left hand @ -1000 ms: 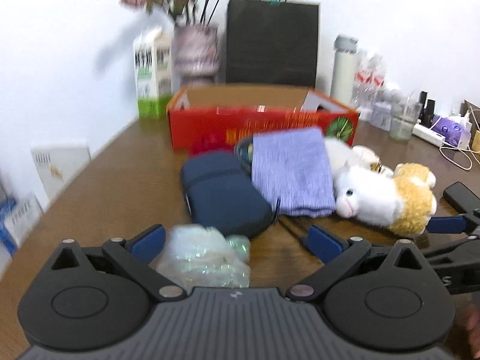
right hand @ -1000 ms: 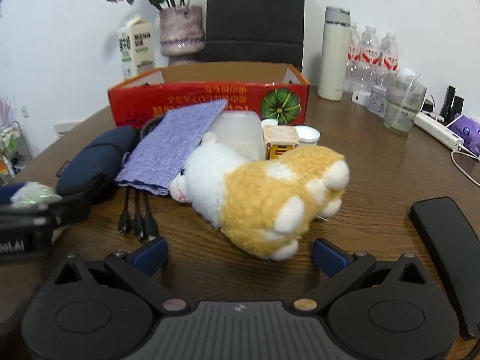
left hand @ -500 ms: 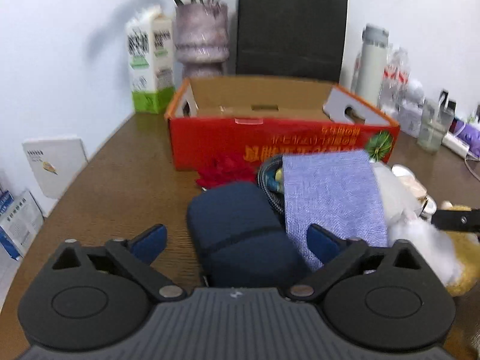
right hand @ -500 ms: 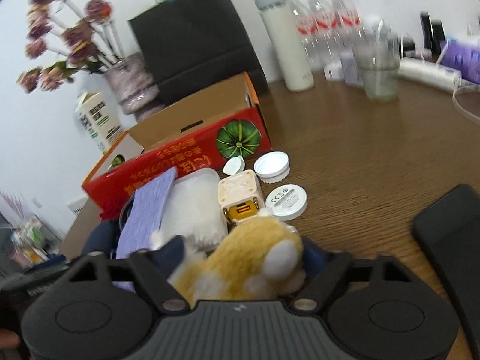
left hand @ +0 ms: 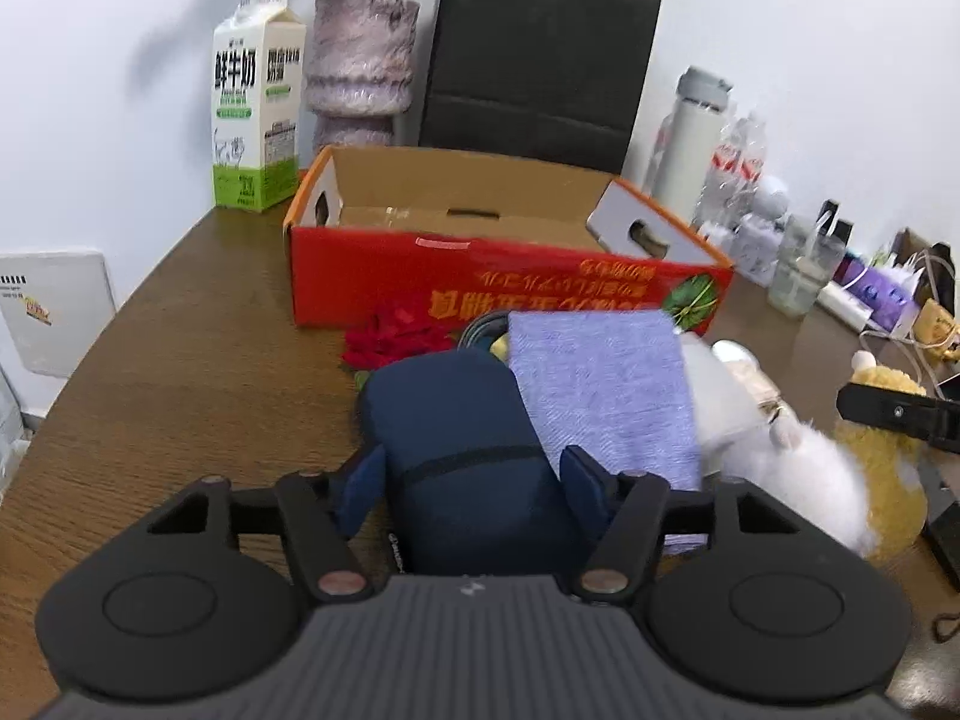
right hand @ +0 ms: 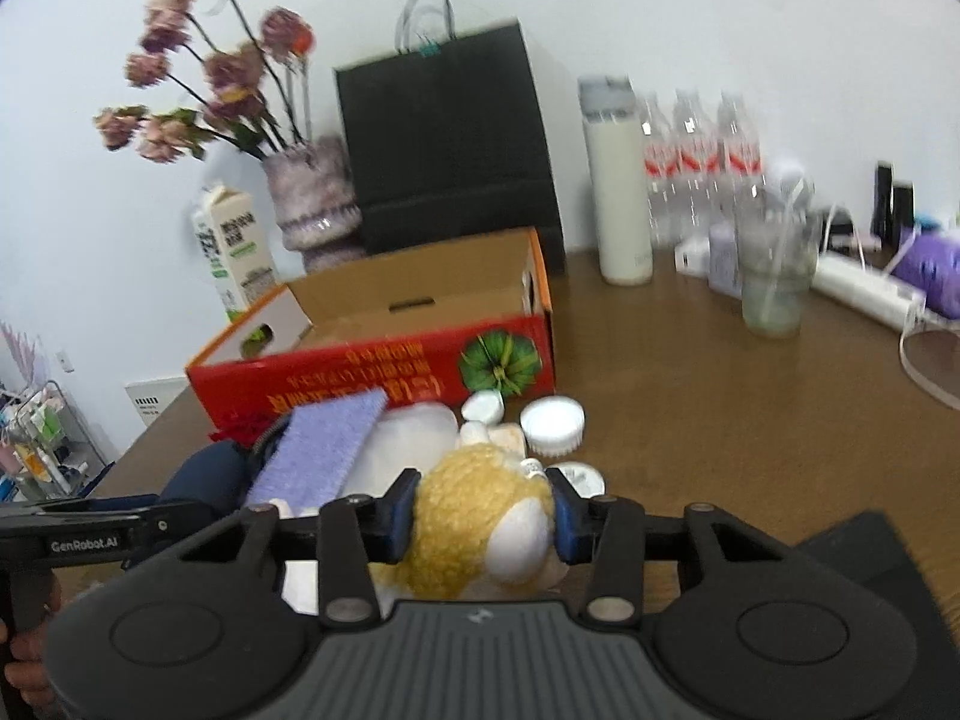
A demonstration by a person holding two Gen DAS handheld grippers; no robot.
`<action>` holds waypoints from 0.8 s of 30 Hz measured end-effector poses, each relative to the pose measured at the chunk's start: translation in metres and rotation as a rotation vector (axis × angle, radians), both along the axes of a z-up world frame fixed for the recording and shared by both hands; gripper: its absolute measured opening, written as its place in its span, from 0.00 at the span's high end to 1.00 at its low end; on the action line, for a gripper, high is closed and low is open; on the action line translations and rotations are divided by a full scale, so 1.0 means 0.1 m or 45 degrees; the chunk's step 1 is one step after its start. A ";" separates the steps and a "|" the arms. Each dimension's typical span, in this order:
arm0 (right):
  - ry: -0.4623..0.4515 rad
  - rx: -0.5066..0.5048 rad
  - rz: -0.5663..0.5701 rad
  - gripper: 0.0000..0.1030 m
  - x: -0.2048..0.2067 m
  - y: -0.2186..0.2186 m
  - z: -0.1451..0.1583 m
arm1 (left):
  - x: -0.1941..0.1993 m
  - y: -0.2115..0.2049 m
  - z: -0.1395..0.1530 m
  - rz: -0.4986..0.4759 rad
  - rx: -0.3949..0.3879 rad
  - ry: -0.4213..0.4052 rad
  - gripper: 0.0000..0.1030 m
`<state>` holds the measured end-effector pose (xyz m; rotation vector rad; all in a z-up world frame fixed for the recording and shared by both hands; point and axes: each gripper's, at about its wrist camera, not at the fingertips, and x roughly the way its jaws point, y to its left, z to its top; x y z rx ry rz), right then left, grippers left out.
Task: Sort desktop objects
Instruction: 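Grasp the navy pouch with the left tool while the right tool grasps the plush toy, then carry the navy pouch and plush toy into the cardboard box and release both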
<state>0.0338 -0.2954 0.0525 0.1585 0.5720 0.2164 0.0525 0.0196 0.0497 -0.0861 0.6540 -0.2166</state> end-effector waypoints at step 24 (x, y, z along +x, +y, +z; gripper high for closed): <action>-0.109 0.064 0.087 0.59 -0.10 -0.04 0.33 | 0.11 -0.22 0.48 -0.108 0.053 -0.129 0.99</action>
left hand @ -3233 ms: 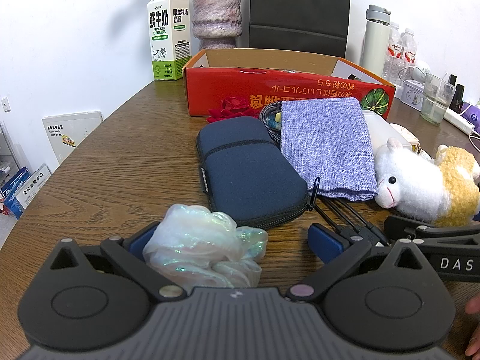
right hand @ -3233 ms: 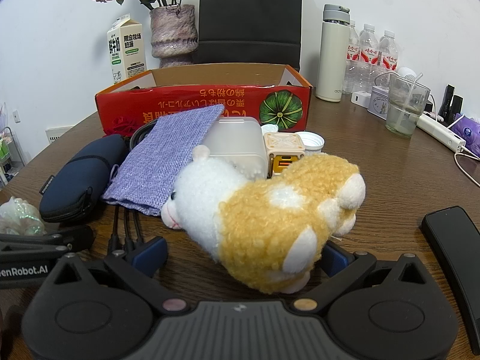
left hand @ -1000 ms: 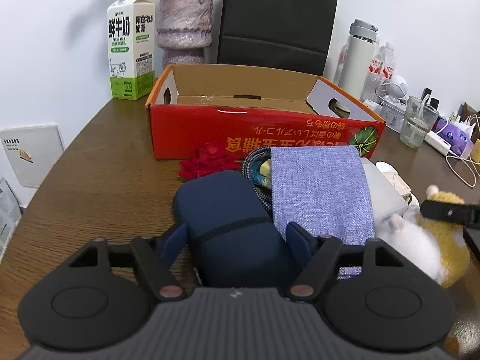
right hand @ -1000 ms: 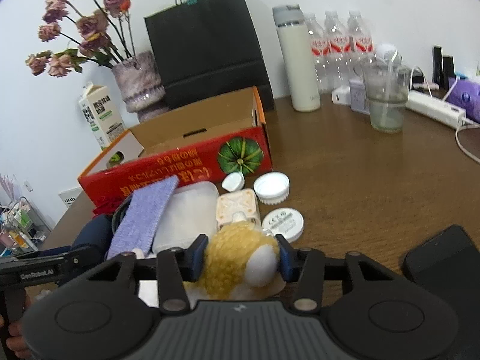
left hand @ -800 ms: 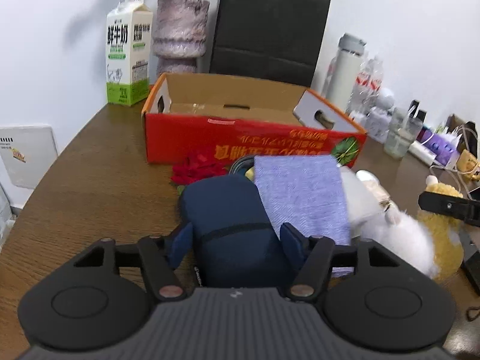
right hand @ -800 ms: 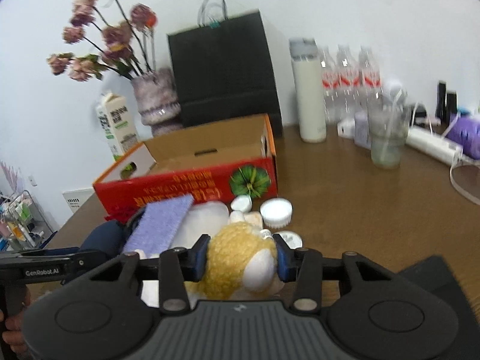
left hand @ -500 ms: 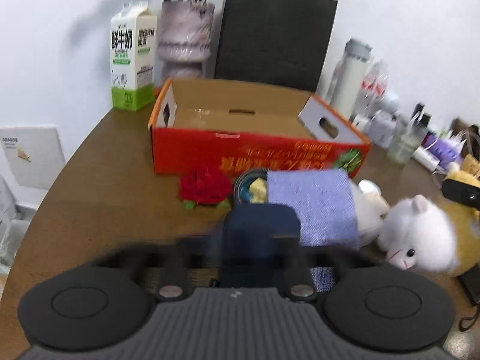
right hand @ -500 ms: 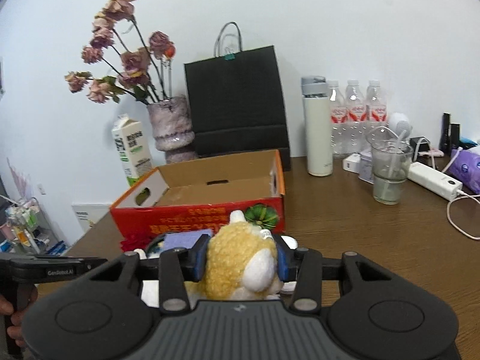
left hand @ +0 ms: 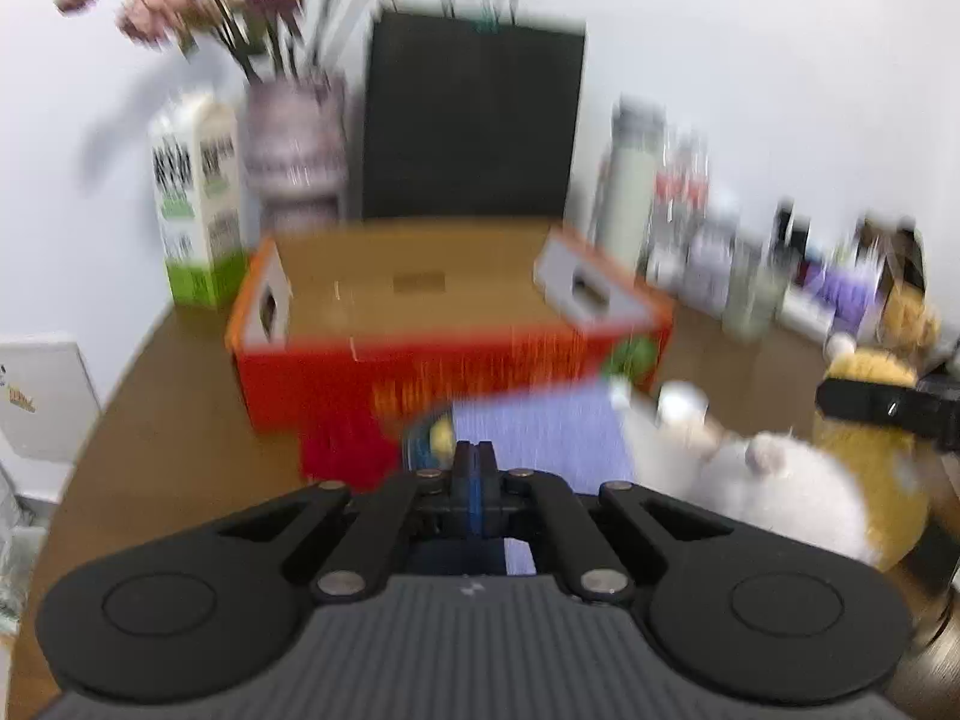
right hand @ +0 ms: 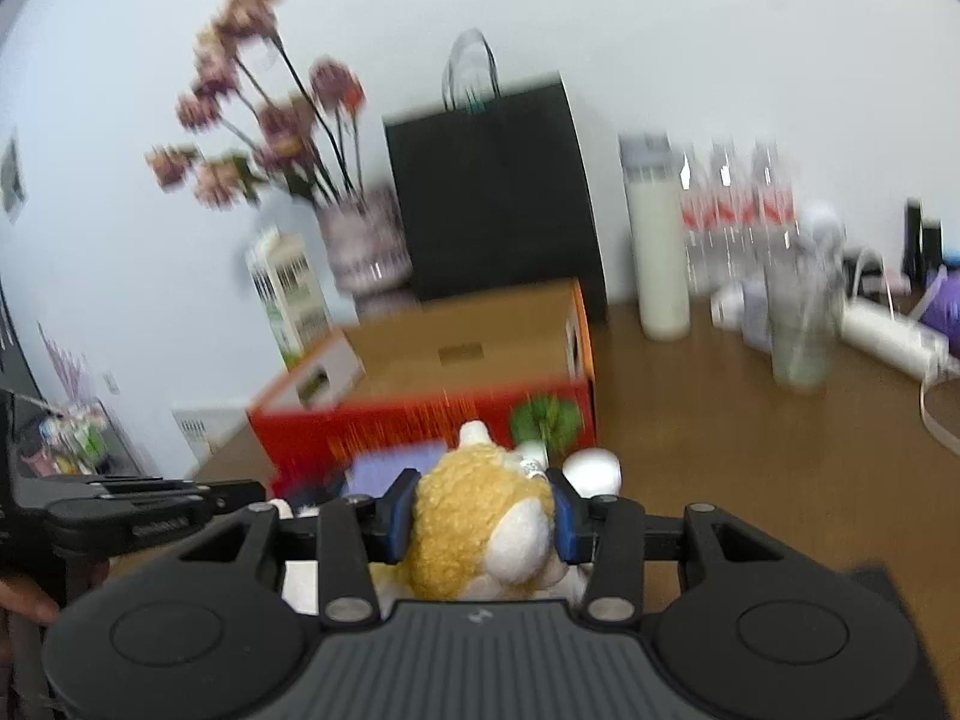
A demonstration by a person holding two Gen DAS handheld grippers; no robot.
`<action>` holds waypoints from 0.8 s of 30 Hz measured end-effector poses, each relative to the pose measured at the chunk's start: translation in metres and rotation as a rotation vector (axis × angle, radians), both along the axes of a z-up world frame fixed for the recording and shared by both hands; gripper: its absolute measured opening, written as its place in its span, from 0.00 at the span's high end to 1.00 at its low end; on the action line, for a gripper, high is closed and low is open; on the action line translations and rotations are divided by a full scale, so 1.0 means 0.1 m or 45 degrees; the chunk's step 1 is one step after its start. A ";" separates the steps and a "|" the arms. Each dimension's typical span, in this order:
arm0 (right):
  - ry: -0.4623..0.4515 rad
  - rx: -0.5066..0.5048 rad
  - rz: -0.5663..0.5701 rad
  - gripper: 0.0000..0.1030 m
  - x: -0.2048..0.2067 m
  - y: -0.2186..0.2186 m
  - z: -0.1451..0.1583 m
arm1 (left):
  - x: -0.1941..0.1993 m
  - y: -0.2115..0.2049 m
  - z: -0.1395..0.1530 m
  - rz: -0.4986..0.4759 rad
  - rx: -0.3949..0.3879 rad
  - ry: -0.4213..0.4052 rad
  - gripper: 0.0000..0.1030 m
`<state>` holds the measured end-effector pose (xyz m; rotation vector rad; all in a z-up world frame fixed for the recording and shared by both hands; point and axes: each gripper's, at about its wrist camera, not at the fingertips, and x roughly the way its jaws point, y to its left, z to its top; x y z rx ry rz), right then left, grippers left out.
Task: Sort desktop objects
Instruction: 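Carry the navy pouch and plush toy into the cardboard box and release both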
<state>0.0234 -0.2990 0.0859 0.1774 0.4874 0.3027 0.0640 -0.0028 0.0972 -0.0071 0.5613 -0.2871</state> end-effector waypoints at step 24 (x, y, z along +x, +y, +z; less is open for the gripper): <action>-0.093 -0.005 -0.010 0.58 0.34 -0.05 0.34 | 0.18 0.30 0.27 -0.001 -0.279 -0.057 0.38</action>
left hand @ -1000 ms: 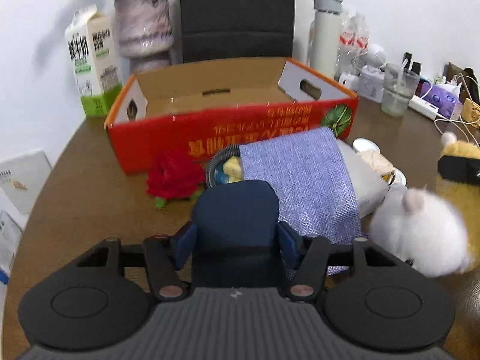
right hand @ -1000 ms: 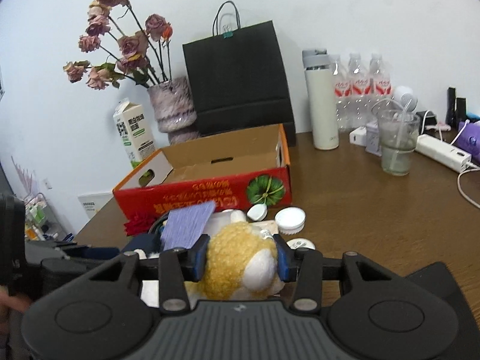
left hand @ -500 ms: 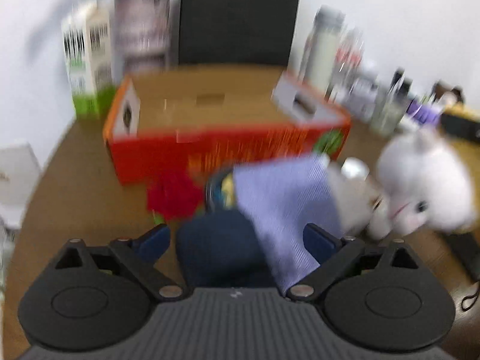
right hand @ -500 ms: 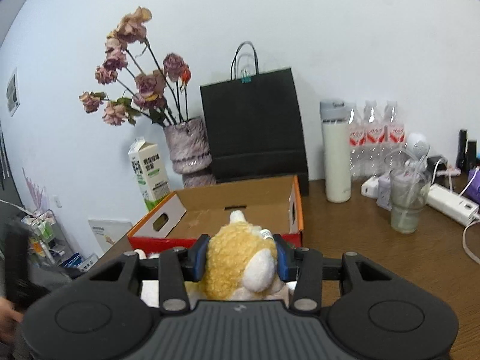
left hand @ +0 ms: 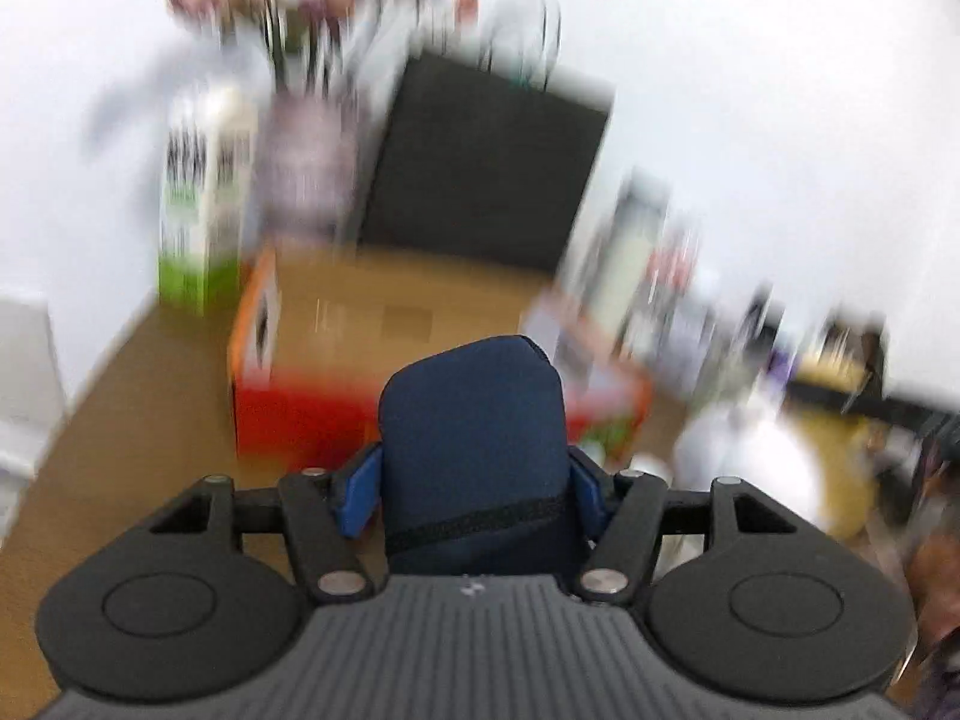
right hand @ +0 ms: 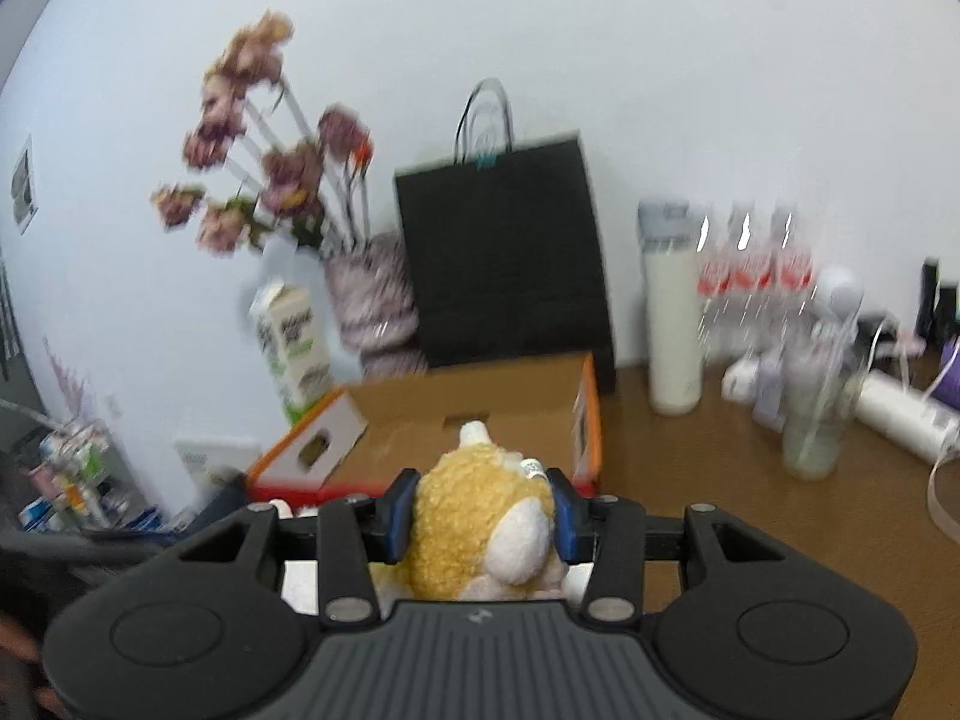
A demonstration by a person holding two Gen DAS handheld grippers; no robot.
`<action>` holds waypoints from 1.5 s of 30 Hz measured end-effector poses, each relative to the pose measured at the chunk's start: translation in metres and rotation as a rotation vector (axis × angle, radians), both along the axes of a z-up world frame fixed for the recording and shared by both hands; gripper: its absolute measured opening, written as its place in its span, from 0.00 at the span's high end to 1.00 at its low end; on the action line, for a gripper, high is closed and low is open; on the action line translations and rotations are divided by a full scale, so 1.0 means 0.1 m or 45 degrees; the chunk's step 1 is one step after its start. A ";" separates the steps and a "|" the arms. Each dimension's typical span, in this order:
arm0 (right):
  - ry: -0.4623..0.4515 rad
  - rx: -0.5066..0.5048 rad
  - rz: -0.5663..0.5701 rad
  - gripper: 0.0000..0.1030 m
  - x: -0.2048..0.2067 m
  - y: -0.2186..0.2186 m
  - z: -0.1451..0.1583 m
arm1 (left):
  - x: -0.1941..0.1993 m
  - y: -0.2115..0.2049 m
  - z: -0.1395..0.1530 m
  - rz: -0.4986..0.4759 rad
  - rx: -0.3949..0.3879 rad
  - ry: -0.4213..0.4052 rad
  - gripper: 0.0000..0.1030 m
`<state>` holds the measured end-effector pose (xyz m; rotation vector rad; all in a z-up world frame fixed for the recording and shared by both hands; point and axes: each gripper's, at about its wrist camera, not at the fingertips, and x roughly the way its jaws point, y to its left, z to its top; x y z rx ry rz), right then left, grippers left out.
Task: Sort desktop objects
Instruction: 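Carry the navy pouch and plush toy into the cardboard box and release both, then move both tools back over the table toward the lavender cloth and plastic bag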
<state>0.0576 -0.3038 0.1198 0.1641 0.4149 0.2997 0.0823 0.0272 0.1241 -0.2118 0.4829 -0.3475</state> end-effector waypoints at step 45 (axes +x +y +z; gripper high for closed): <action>0.353 -0.423 0.091 0.10 1.71 0.82 0.20 | 1.41 -0.15 0.06 0.172 0.436 0.369 0.00</action>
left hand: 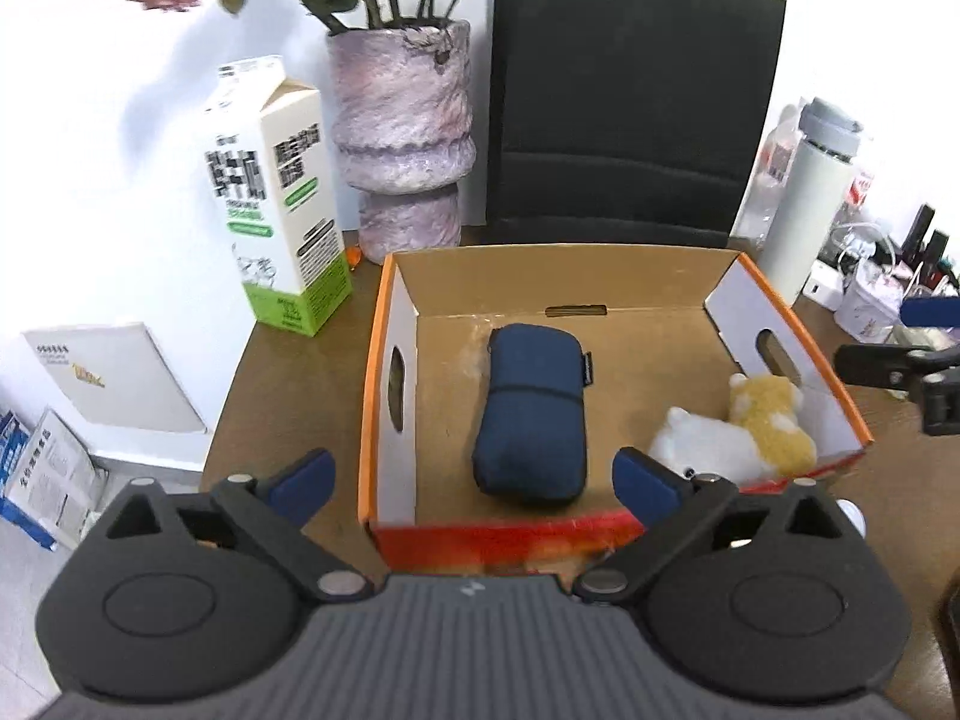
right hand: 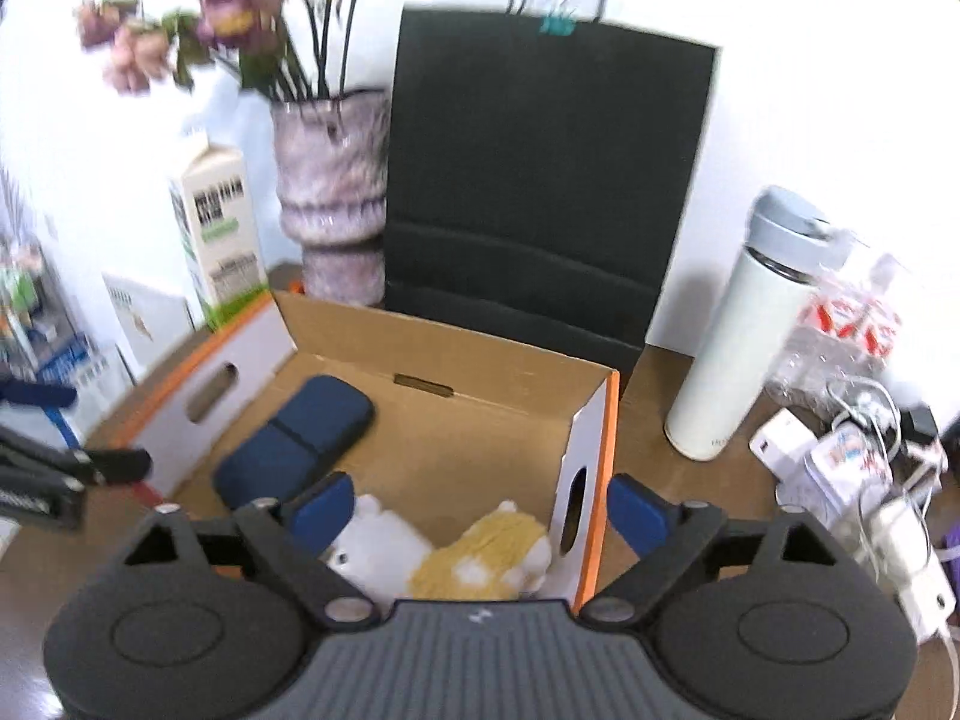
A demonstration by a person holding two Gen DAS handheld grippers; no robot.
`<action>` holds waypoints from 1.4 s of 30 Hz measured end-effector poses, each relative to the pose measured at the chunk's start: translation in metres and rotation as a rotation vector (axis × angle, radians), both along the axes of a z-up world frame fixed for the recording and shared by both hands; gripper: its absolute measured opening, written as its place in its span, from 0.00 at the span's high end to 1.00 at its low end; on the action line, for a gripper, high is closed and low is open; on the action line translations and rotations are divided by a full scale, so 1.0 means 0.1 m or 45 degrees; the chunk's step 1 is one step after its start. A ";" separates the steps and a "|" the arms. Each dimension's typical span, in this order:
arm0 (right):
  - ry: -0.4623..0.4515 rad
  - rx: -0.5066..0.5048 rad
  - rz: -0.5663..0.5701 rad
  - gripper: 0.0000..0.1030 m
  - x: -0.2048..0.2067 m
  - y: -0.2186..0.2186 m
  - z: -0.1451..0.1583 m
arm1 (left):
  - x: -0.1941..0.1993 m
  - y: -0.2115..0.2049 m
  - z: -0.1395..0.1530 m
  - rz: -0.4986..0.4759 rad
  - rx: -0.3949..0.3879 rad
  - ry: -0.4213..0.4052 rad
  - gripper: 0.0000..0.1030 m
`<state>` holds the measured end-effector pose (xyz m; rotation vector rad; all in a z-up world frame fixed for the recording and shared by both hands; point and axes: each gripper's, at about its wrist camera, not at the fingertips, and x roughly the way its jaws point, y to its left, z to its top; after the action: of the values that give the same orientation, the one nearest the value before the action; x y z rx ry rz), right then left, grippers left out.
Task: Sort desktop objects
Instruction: 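Move both tools back over the table toward the lavender cloth and plastic bag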
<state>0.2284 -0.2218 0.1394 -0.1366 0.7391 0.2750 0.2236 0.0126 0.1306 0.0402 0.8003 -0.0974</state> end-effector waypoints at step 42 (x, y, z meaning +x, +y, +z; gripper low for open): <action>-0.214 0.182 0.014 0.15 -2.75 -0.17 -1.20 | -2.92 -0.12 -1.07 -0.001 -0.001 -0.434 0.07</action>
<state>-0.0469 -0.2385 0.0198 -0.0280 0.5505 0.3220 -0.0688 0.0007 0.0233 0.0549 0.4598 -0.0882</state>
